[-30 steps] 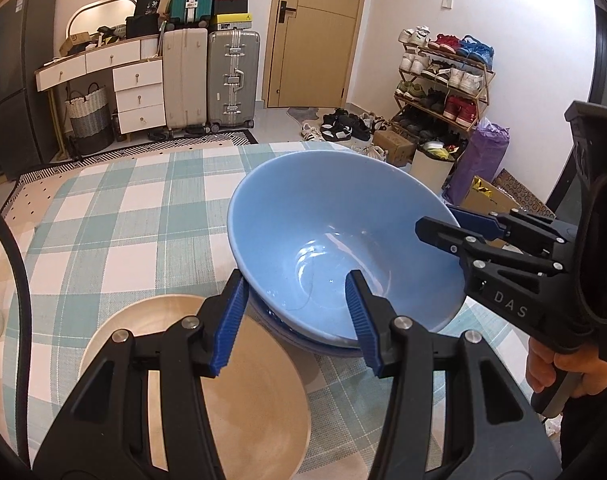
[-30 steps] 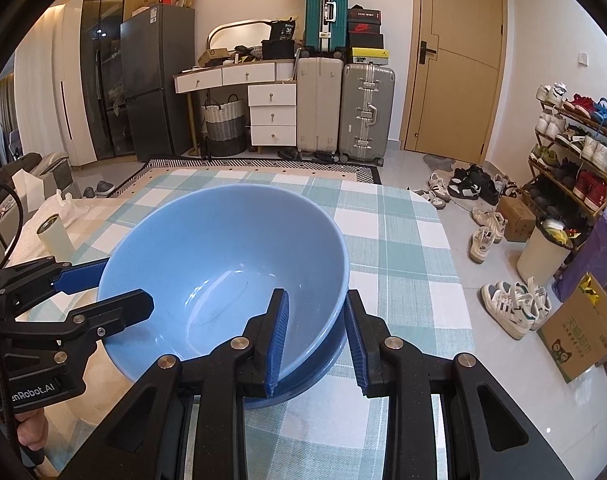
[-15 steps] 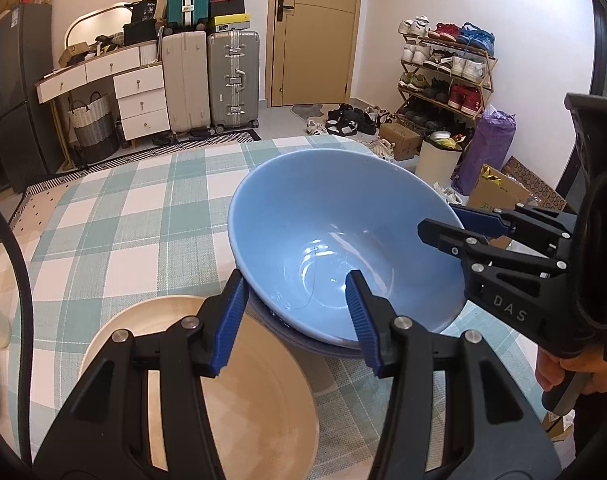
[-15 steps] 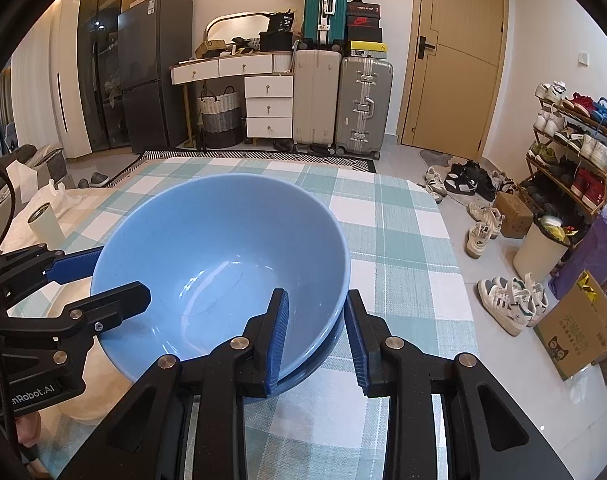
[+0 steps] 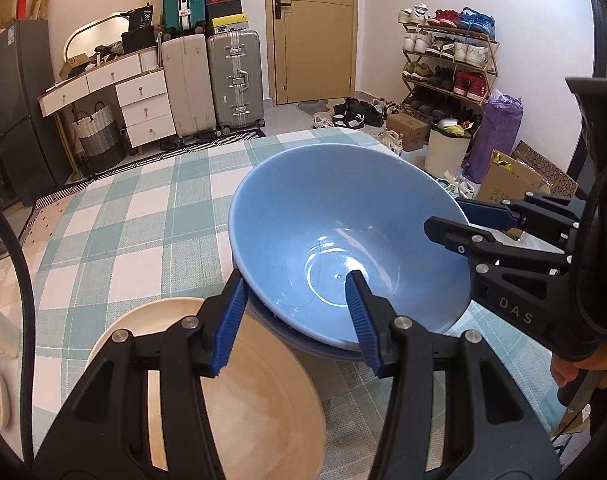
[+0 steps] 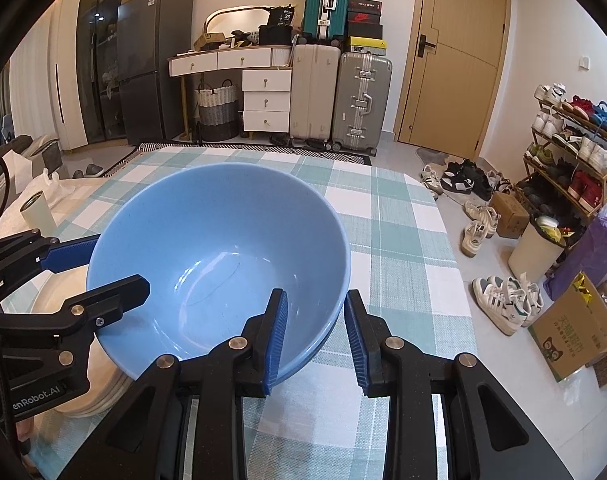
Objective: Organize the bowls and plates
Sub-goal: 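Lower the held bowl into the nested blue bowls with both grippers, then open both grippers and regrip the rim of the nested bowl stack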
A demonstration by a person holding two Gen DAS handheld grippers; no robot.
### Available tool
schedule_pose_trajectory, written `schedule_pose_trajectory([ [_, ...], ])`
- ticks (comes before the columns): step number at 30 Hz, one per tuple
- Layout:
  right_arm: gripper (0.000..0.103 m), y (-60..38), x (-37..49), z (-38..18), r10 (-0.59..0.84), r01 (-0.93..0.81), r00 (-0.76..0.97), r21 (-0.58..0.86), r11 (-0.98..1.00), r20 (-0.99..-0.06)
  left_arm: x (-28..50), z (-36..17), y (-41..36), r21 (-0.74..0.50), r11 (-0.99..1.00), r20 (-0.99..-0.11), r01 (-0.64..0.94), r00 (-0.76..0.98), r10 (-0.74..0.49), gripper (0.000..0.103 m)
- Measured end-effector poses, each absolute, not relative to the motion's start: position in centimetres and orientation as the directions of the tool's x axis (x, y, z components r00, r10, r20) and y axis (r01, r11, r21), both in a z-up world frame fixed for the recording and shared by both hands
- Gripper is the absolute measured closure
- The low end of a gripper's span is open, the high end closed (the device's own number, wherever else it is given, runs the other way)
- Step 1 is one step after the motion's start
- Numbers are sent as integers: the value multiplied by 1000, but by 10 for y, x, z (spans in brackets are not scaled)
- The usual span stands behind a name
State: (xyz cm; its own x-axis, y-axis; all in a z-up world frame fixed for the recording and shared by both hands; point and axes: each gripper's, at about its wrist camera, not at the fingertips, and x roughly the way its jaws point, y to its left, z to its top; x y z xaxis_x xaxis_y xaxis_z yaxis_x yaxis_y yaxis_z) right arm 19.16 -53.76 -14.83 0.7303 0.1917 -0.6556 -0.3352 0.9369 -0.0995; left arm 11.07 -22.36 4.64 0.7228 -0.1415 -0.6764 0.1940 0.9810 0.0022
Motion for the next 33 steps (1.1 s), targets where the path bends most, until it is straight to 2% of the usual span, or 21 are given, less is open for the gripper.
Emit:
schedule_pose_trajectory([
  [7,71,-534,188,-149,194,-354,745,-132,926,-638,115,41,-220,2,980,-678,199,721,-145,55],
  [13,62,-530,187,-152,211,-386,743,-150,910,-635,119,35,-221,2,981,-686,196,714,-141,53],
  [15,53,-531,187,-151,222,-390,740,-136,910,-635,122,34,-219,-1,980,-689,201,710,-146,50],
  [17,50,-535,187,-150,226,-386,741,-126,914,-632,125,32,-219,-10,977,-696,213,700,-160,45],
  [19,47,-537,187,-149,219,-379,742,-127,917,-633,126,31,-218,-19,975,-698,222,695,-172,34],
  [21,36,-540,188,-147,207,-366,746,-131,921,-633,127,31,-218,-17,973,-692,231,699,-179,27],
  [26,20,-548,188,-142,205,-348,753,-115,930,-625,129,31,-216,-25,971,-699,239,690,-187,26],
  [30,8,-557,189,-138,232,-355,741,-75,932,-630,136,30,-202,-114,966,-708,233,663,-243,25],
  [33,4,-562,190,-138,245,-350,733,-43,936,-635,142,29,-192,-143,970,-714,197,658,-239,22],
])
